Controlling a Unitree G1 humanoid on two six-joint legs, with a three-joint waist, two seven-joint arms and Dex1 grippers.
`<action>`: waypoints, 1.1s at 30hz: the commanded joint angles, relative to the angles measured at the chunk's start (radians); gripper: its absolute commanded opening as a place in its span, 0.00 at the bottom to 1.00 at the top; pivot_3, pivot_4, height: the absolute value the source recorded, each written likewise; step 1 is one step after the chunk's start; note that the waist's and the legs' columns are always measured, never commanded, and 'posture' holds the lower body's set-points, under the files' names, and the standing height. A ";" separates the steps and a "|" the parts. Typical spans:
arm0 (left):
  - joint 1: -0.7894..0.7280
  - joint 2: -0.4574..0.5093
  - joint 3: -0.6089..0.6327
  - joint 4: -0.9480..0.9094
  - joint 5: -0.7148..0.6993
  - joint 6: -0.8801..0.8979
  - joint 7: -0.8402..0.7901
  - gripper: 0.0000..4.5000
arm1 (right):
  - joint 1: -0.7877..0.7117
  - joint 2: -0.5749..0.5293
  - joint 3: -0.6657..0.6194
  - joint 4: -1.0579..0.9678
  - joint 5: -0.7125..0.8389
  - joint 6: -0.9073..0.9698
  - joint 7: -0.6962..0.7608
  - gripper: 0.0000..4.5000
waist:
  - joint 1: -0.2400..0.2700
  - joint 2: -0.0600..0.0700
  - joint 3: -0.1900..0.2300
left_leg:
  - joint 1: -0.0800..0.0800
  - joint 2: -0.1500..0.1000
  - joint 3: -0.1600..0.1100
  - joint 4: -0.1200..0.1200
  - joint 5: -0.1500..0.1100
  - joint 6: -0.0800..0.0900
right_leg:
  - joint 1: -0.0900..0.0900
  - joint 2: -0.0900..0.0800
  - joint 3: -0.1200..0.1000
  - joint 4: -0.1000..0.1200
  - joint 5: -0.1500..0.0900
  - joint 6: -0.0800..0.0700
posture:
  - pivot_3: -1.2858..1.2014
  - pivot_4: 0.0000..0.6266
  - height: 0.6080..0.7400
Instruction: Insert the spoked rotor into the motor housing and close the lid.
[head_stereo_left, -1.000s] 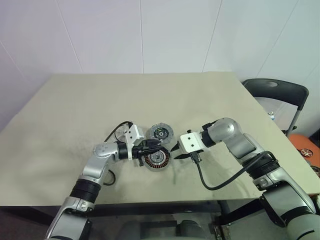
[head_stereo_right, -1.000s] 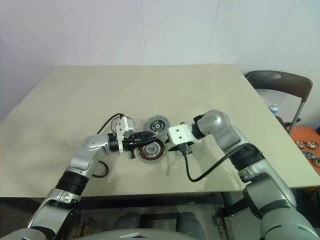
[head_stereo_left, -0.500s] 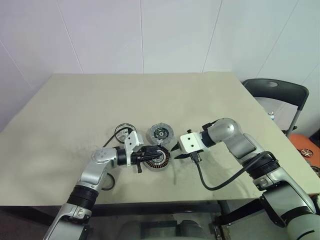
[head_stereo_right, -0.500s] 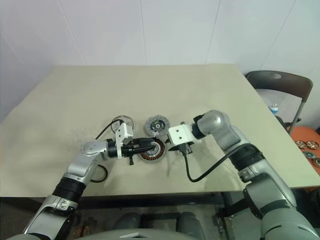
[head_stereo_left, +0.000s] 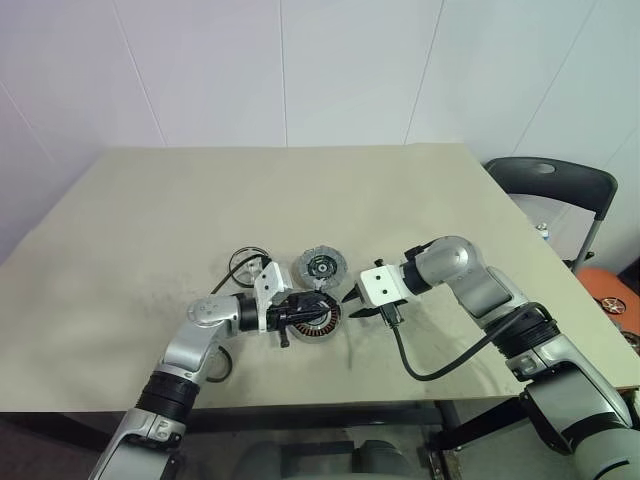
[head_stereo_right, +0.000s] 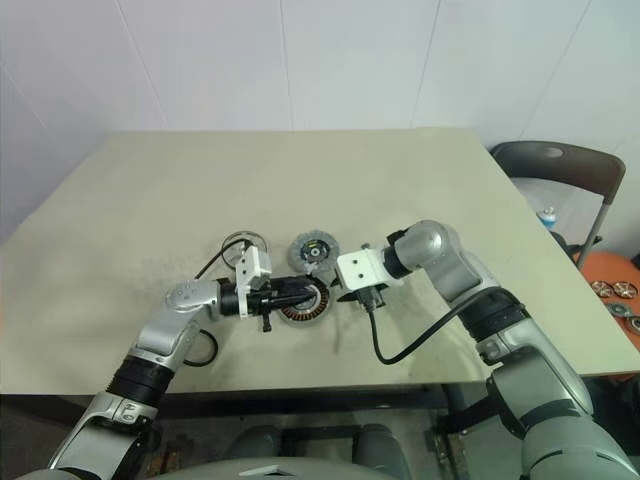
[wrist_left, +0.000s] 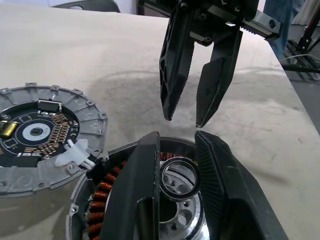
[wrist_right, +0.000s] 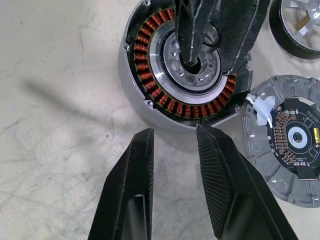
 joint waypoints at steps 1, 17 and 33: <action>0.002 0.006 0.001 -0.042 -0.011 0.002 0.000 0.17 | -0.007 -0.010 -0.020 -0.017 0.001 -0.011 -0.007 0.32 | 0.000 0.000 0.000 | 0.000 0.000 0.000 0.000 0.000 0.000 | 0.000 0.000 0.000 0.000 0.000 0.000 | 0.52 0.00 1.00; 0.002 0.005 0.002 0.047 0.025 -0.076 0.010 0.46 | -0.003 -0.011 -0.020 -0.019 -0.001 -0.016 -0.012 0.33 | 0.000 0.000 0.000 | 0.000 0.000 0.000 0.000 0.000 0.000 | 0.000 -0.001 0.000 0.000 0.000 -0.001 | 0.52 0.00 1.00; 0.001 0.007 0.003 -0.022 0.022 -0.037 0.040 0.51 | -0.004 -0.016 -0.017 -0.016 -0.002 -0.021 -0.015 0.33 | 0.000 0.000 0.000 | 0.000 0.000 0.000 0.000 0.000 0.000 | 0.000 -0.001 0.000 0.000 0.000 0.000 | 0.52 0.00 1.00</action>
